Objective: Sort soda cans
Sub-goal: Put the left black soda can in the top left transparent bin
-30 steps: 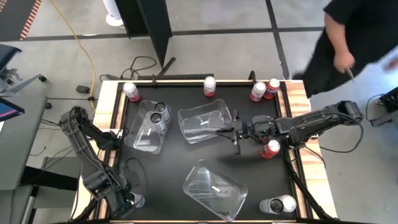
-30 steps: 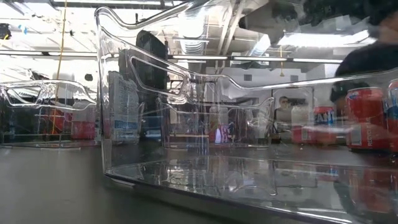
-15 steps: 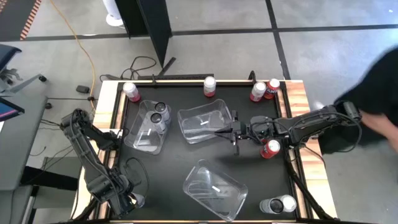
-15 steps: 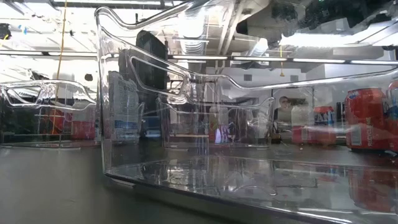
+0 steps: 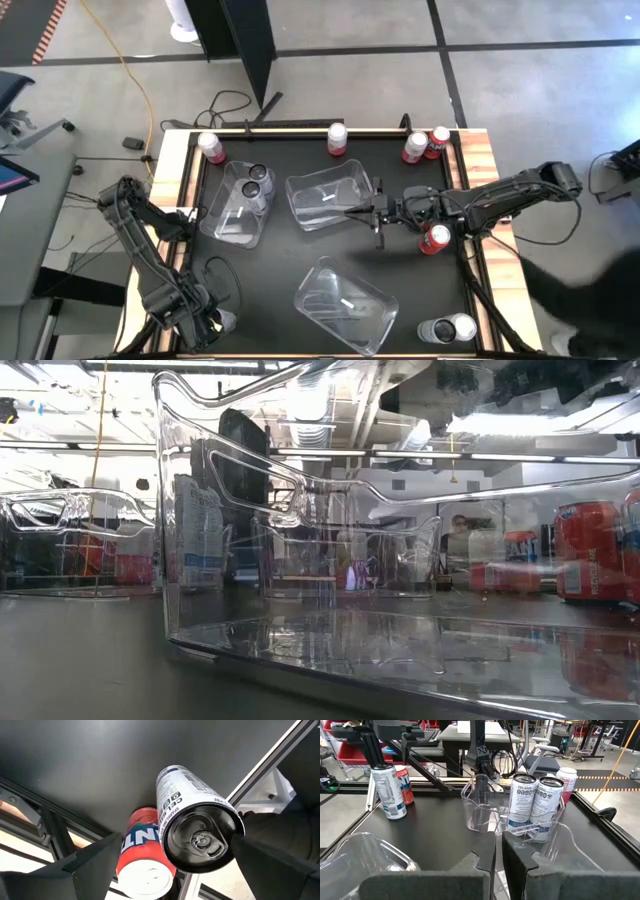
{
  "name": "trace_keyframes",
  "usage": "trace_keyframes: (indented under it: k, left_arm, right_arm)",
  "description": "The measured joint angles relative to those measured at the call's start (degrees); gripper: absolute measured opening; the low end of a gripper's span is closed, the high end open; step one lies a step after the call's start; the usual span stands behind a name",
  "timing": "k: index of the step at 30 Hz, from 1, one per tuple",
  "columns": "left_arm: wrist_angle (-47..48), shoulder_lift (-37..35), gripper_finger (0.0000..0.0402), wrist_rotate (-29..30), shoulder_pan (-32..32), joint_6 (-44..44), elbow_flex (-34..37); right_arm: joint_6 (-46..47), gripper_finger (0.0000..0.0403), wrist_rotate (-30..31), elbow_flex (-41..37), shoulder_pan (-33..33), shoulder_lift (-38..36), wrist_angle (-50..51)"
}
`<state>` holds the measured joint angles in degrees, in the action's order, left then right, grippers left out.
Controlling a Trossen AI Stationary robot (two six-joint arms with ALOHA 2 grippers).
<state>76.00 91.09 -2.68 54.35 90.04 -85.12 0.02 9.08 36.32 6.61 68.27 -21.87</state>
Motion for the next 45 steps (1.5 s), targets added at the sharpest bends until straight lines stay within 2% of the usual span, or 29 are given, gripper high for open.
trace_keyframes:
  k: [8,14,18,34,45]
  left_arm:
    - [2.9,-0.4,0.0373,-1.3,0.0,0.3,-0.9]
    - [7.9,-0.8,0.0373,0.5,0.2,1.3,-4.8]
    - [4.4,-0.8,0.0373,3.0,0.3,1.4,-5.8]
    - [-0.2,-0.3,0.0373,2.1,0.9,4.7,-0.7]
    - [-2.0,-0.1,0.0373,3.5,1.0,5.8,-0.4]
  right_arm:
    - [0.1,0.0051,0.0,0.0,0.0,0.0,-0.2]
    - [0.1,0.0051,0.0,0.0,0.0,0.0,-0.1]
    - [0.1,0.0051,0.0,0.0,0.0,0.0,0.0]
    - [-0.1,0.0051,0.0,0.0,0.0,0.0,0.4]
    - [-0.1,0.0051,0.0,0.0,0.0,0.0,0.4]
